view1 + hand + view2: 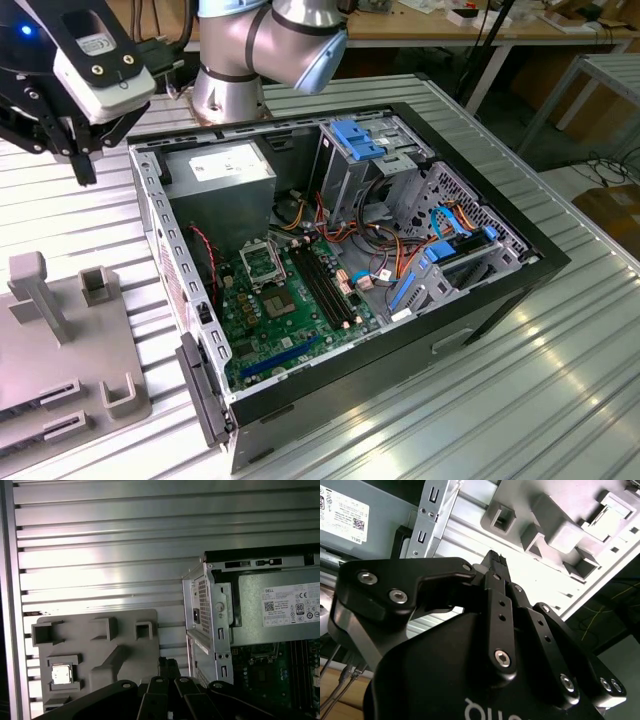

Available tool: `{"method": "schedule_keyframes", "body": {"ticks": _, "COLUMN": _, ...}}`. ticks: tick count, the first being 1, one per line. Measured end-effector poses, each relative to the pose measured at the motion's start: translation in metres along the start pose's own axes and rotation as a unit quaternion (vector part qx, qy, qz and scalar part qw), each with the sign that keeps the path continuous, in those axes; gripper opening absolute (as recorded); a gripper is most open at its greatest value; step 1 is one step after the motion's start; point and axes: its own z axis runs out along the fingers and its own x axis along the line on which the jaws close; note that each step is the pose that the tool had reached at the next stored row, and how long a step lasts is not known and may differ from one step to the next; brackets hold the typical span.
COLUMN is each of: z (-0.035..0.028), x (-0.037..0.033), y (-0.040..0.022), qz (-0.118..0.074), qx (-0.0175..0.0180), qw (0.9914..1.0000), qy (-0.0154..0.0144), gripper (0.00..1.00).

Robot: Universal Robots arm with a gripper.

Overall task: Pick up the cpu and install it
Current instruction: 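Reach for the cpu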

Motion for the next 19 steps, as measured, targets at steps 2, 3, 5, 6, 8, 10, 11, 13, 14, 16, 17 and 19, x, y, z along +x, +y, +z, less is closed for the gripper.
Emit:
{"method": "schedule_keyframes", "body": {"ticks": 2, "z": 0.0, "x": 0.0034, "y": -0.0009, "qz": 0.0, "qx": 0.0, "qw": 1.0, "qy": 0.0001, "gripper": 0.11}}
{"method": "schedule_keyframes", "body": {"ticks": 3, "z": 0.0, "x": 0.0048, "y": -0.0012, "qz": 0.0, "qx": 0.0, "qw": 1.0, "qy": 0.0003, "gripper": 0.11}}
{"method": "schedule_keyframes", "body": {"ticks": 5, "z": 0.0, "x": 0.0058, "y": -0.0014, "qz": 0.0, "qx": 0.0, "qw": 1.0, "qy": 0.0003, "gripper": 0.11}}
{"method": "schedule_keyframes", "body": {"ticks": 6, "z": 0.0, "x": 0.0058, "y": -0.0014, "qz": 0.0, "qx": 0.0, "qw": 1.0, "qy": 0.0003, "gripper": 0.11}}
{"method": "schedule_keyframes", "body": {"ticks": 8, "z": 0.0, "x": 0.0058, "y": -0.0014, "qz": 0.0, "qx": 0.0, "qw": 1.0, "qy": 0.0003, "gripper": 0.11}}
{"method": "schedule_keyframes", "body": {"ticks": 10, "z": 0.0, "x": 0.0059, "y": -0.0014, "qz": 0.0, "qx": 0.0, "qw": 1.0, "qy": 0.0003, "gripper": 0.11}}
{"method": "schedule_keyframes", "body": {"ticks": 11, "z": 0.0, "x": 0.0059, "y": -0.0014, "qz": 0.0, "qx": 0.0, "qw": 1.0, "qy": 0.0003, "gripper": 0.11}}
{"method": "schedule_keyframes", "body": {"ticks": 13, "z": 0.0, "x": 0.0059, "y": -0.0014, "qz": 0.0, "qx": 0.0, "qw": 1.0, "qy": 0.0003, "gripper": 0.11}}
{"method": "schedule_keyframes", "body": {"ticks": 14, "z": 0.0, "x": 0.0059, "y": -0.0014, "qz": 0.0, "qx": 0.0, "qw": 1.0, "qy": 0.0003, "gripper": 0.11}}
{"method": "schedule_keyframes", "body": {"ticks": 16, "z": 0.0, "x": 0.006, "y": -0.0014, "qz": 0.0, "qx": 0.0, "qw": 1.0, "qy": 0.0003, "gripper": 0.11}}
{"method": "schedule_keyframes", "body": {"ticks": 17, "z": 0.0, "x": 0.006, "y": -0.0014, "qz": 0.0, "qx": 0.0, "qw": 1.0, "qy": 0.0003, "gripper": 0.11}}
{"method": "schedule_keyframes", "body": {"ticks": 19, "z": 0.0, "x": 0.006, "y": -0.0014, "qz": 0.0, "qx": 0.0, "qw": 1.0, "qy": 0.0003, "gripper": 0.11}}
